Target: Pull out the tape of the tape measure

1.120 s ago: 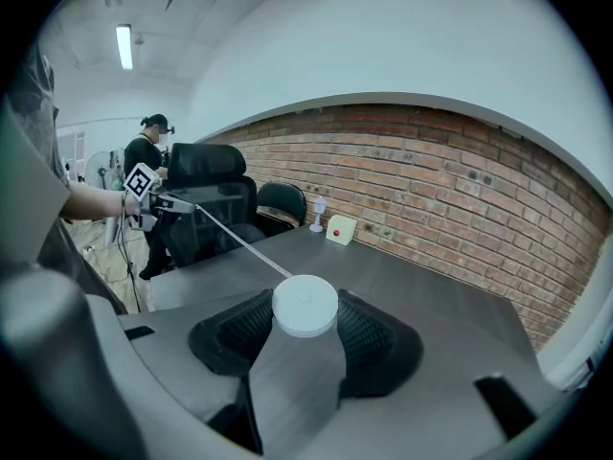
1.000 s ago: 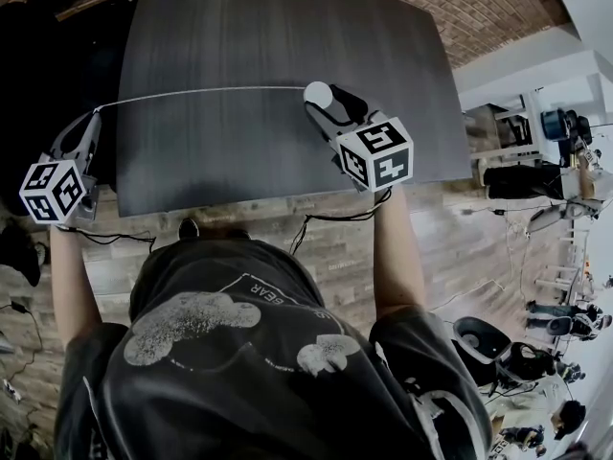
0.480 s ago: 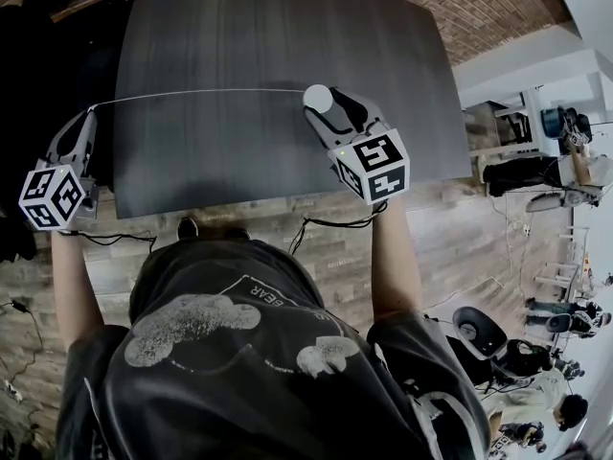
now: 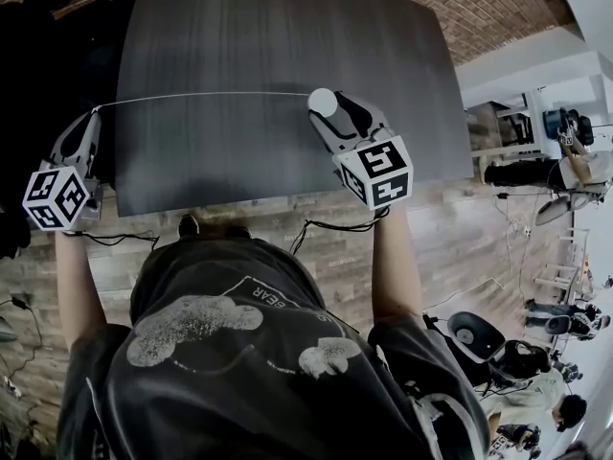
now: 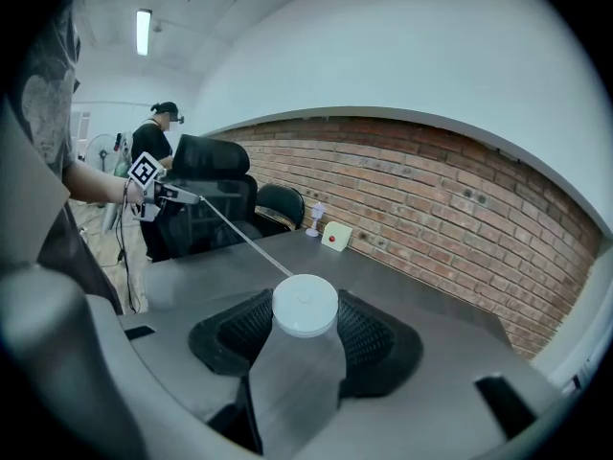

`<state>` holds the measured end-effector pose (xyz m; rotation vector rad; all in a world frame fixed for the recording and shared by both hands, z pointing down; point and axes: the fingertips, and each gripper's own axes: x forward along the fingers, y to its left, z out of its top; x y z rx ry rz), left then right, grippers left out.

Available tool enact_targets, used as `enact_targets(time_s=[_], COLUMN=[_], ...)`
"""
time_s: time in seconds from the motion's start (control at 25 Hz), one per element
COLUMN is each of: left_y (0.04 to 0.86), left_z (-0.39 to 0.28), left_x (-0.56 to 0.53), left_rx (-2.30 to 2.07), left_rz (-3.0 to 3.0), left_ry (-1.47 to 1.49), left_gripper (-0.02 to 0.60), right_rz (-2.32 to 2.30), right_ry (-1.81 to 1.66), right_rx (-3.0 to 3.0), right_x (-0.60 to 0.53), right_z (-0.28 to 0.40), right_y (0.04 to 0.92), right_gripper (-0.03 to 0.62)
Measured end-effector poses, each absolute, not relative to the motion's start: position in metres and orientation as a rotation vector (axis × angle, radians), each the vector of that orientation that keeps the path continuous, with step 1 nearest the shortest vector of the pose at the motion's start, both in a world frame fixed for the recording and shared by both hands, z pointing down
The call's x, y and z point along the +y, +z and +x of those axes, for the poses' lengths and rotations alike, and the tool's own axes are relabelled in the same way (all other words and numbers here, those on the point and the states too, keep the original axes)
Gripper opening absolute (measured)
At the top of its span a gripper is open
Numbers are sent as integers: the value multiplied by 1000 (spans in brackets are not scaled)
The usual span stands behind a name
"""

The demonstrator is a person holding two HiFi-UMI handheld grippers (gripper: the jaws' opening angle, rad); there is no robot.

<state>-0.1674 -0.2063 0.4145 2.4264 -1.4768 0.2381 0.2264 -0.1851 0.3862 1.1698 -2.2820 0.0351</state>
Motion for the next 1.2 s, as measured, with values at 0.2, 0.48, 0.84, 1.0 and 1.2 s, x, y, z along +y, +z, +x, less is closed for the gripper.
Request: enact_targets(time_s=[0.2,0.48,0.84,1.0,1.2], left_y=[431,469,514,535,560], left_z=[-164,-155,-147,-141,-140], left_x=[-204,-208,-207,-207,-210], left_rx=[-1431,-1329,-1229,-1185,-1135], left_rz=[2394,2291,2196,2168,2116], left_ry=[284,403,531,588,659], left_gripper=[9,9,11,11,11], right_rz=[1175,1156,1133,1130,1119], right_ry=[118,277,381,428,499], right_rx=[-2268,-2212,-2143,-2118,-2088], right_x=[-186,-193,-197,-201,-206], right_z=[230,238,245,248,248], right_y=[401,437,486,513,546], right_gripper=[232,232,232,232,232])
